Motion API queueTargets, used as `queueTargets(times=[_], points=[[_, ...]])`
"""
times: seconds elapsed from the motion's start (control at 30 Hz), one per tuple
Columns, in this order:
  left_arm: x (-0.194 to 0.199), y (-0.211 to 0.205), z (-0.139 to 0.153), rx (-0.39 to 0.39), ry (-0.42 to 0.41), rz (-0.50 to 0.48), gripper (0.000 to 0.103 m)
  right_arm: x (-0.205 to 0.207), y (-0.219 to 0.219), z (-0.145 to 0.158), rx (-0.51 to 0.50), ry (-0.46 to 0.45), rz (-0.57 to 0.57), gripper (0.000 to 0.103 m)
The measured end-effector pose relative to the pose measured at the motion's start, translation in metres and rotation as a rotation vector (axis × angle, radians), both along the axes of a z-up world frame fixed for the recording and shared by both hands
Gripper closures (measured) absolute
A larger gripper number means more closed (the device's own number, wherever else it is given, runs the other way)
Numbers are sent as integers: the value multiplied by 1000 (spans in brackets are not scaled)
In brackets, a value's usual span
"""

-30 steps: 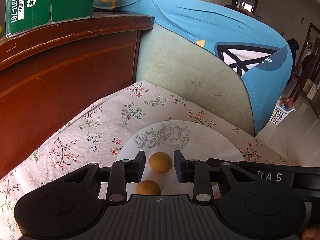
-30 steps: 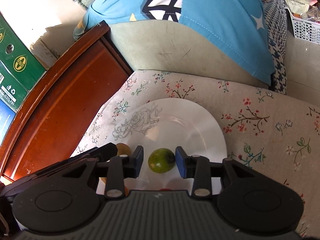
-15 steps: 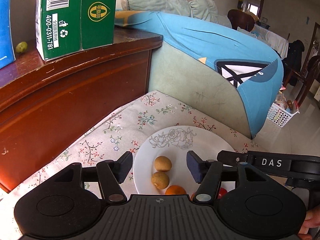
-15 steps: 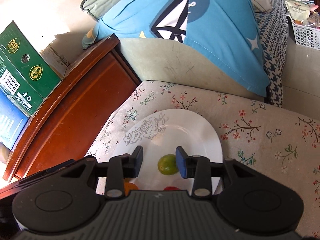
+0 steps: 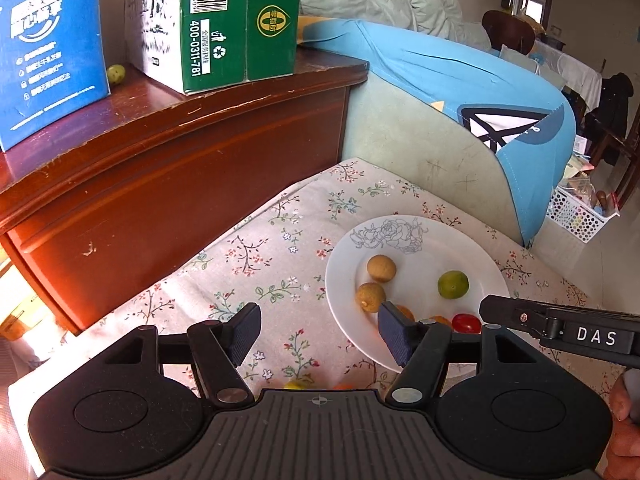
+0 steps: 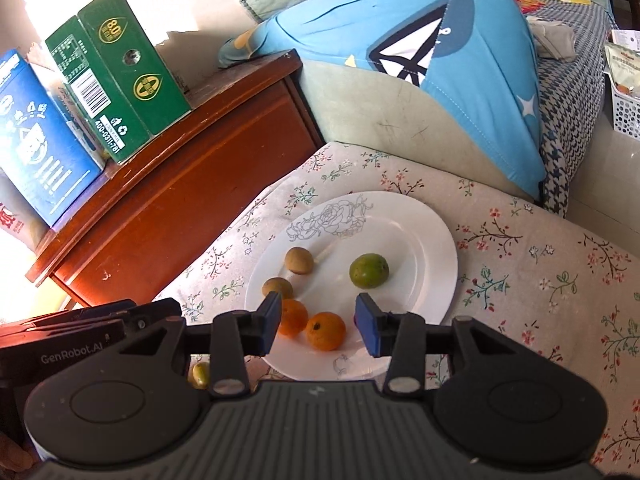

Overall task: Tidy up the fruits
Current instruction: 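Withdraw both tools from the plate back to the fruit pile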

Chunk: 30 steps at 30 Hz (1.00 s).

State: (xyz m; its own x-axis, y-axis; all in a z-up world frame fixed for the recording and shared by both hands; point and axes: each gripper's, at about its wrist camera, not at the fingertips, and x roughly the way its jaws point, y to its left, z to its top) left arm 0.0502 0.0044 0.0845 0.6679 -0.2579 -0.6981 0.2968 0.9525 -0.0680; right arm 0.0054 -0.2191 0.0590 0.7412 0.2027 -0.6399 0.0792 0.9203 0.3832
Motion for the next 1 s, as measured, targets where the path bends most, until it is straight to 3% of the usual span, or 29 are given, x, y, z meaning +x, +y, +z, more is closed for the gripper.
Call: queueTargets(times=[0.07,0.43,1.0], points=[[-7,7,1,-10,-3,4,29,-7,6,1,-10,-5,19,60],[-37,27,-3,-22,18,3,27,-44,35,-6,-65,2,129,60],[-70,40,-24,56,50,2,23,-68,59,-32,-107,62,209,60]])
